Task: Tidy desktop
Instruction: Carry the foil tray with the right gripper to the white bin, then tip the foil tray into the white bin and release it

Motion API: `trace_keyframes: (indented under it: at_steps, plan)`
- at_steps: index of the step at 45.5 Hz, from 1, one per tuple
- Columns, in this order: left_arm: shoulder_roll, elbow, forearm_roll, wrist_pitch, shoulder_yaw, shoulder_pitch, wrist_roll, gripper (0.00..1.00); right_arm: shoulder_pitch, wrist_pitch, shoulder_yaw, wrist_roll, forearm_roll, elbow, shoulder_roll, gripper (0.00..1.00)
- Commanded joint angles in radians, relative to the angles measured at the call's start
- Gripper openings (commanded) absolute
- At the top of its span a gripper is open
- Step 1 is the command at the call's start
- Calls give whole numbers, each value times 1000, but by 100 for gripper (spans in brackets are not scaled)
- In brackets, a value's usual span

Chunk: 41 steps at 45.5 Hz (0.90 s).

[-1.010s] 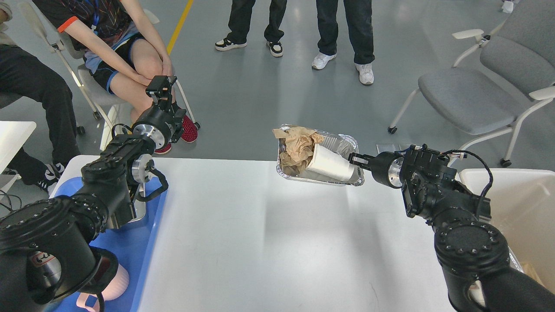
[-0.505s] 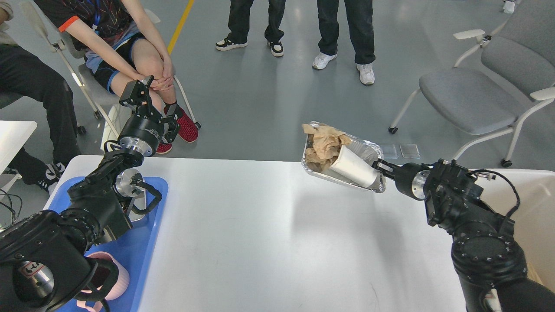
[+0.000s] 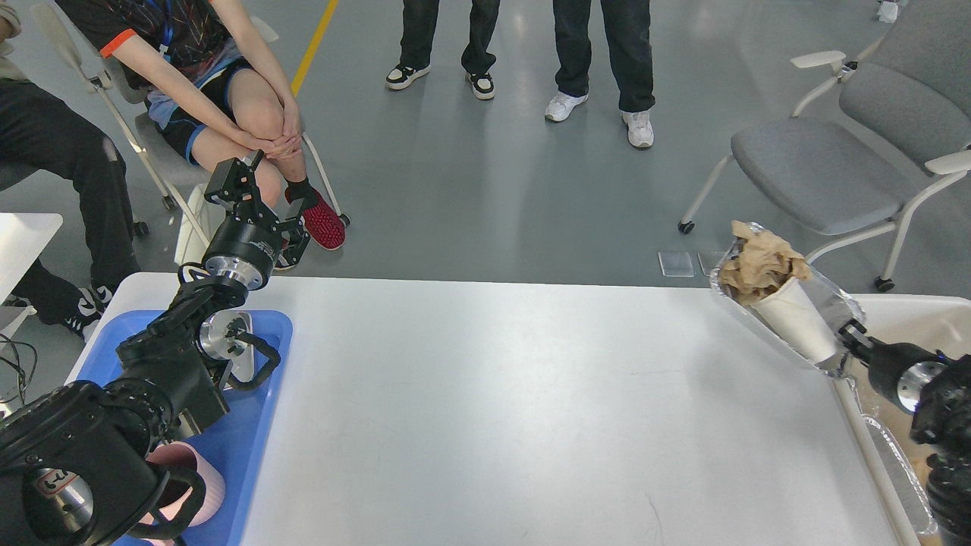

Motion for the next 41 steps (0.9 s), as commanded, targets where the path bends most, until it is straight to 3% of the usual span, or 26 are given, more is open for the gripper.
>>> trace_keyframes:
  at_steps: [1, 14, 21, 22, 26, 33, 37, 41]
  plan:
    - [1, 0, 0, 3, 2, 0, 0, 97, -36, 0, 97, -52, 1, 4, -80, 0]
    - [0, 0, 0, 5, 2, 2, -8, 97, -131, 0, 280, -119, 3, 8, -164, 0]
    - [0, 0, 0, 5, 3, 2, -6, 97, -161, -2, 320, -130, 9, 7, -169, 0]
    - [1, 0, 0, 5, 3, 2, -6, 97, -166, -3, 323, -133, 12, 7, -169, 4]
    - [1, 0, 0, 5, 3, 2, -6, 97, -184, -15, 326, -144, 33, 7, -160, 35]
    - [3, 0, 0, 5, 5, 2, -8, 97, -227, -20, 326, -148, 82, 5, -146, 57]
    - [1, 0, 0, 6, 3, 2, -6, 97, -247, -26, 326, -148, 96, 5, -140, 59]
    - [1, 0, 0, 6, 2, 0, -6, 97, -257, -28, 327, -147, 111, 5, -137, 68]
